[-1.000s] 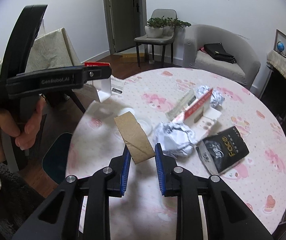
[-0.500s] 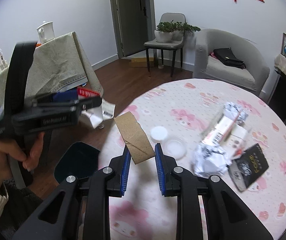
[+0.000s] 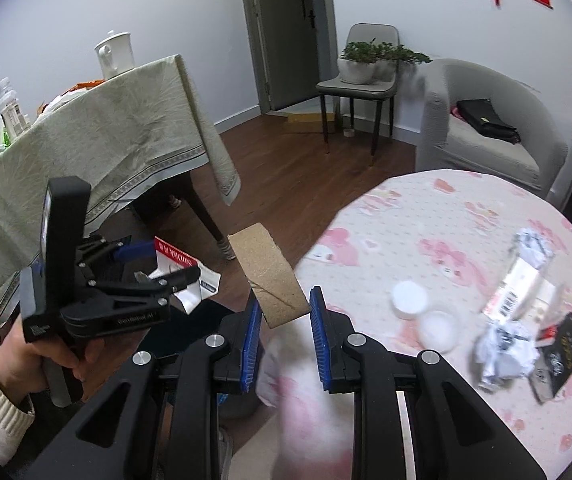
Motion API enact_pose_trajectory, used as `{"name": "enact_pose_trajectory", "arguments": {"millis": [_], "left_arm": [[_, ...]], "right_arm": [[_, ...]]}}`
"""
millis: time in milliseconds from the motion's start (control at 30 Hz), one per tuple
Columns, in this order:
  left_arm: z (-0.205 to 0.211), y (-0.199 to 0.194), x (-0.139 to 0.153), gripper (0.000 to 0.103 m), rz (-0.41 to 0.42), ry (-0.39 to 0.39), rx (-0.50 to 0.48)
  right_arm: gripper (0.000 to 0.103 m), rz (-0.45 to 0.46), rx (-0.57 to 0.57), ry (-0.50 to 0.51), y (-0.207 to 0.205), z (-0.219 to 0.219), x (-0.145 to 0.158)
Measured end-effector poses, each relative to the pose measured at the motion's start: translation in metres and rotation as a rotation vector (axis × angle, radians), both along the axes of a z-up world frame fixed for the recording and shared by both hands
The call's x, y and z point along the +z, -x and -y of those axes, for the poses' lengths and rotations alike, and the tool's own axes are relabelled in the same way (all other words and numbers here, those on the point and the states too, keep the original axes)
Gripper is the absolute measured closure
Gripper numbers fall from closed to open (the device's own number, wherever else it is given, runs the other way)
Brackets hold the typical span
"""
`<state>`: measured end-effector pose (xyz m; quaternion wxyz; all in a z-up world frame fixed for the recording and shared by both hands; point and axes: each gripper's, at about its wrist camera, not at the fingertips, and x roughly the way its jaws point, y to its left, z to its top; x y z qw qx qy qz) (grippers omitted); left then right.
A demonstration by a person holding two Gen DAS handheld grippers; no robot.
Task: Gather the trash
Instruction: 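Carry the SanDisk packaging and cardboard strip over the trash bin, then open the left gripper to drop the packaging while the right gripper drops the cardboard strip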
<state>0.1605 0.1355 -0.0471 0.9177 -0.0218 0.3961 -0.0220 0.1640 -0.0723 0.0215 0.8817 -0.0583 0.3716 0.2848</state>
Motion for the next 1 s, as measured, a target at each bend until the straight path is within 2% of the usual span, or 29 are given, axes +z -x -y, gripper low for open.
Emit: {"name": "enact_pose_trajectory", "arguments": {"millis": [533, 1000], "left_arm": [[-0.045, 0.012, -0.067, 0.027, -0.17, -0.012, 0.05], [-0.082, 0.032, -0.119, 0.027, -0.327, 0.016, 0.09]], "right_arm": [[0.078, -0.056, 0.065, 0.009, -0.003, -0.064, -0.015], [0.078, -0.15, 0.125, 0.066, -0.007, -0.119, -0.049]]}}
